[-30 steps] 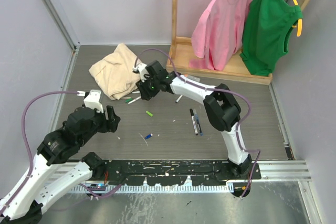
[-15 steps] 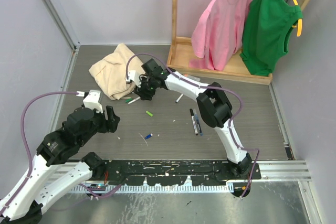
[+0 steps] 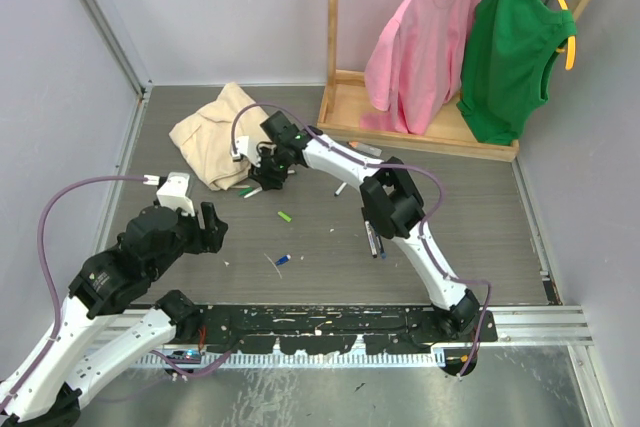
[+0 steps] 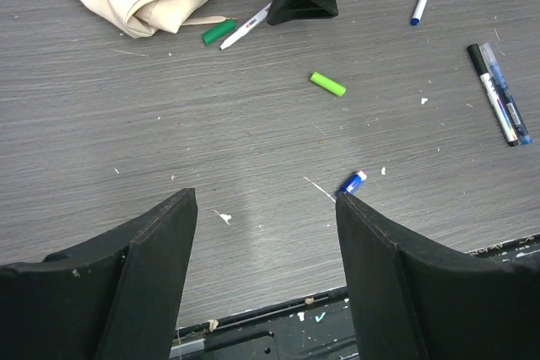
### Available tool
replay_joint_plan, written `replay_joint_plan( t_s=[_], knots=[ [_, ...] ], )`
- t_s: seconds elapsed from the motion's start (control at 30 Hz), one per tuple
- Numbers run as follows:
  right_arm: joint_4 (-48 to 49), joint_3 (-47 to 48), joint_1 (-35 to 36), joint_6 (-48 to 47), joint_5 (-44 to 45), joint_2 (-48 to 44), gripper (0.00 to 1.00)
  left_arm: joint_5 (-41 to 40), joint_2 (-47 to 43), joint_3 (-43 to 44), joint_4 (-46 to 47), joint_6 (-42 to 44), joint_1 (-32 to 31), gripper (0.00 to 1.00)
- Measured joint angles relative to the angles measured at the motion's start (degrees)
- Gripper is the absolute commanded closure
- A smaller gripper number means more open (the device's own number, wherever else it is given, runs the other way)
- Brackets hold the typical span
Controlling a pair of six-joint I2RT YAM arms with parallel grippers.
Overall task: Insert the pens into the pen caps
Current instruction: Pick up the pen from the center of the board.
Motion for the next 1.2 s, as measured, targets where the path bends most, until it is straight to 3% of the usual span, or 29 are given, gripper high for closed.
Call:
replay_joint_plan(
  t_s=[0.6, 0.93, 1.2],
  knots=[
    [-1.31, 3.08, 0.9, -0.17, -0.83, 4.13, 0.51, -0.17, -0.09, -0.35, 0.0, 0.0, 0.0, 0.31],
    [-0.92, 1.97, 1.42, -0.2, -0.61, 3.69, 0.69, -0.2, -0.07, -0.55, 0.02, 0.0, 0.0, 0.31],
    [-0.02, -4.61, 1.7, -0.15, 1.03, -0.44, 0.76, -0.2, -0.07, -0.55, 0.02, 0.0, 0.0, 0.31]
  ],
)
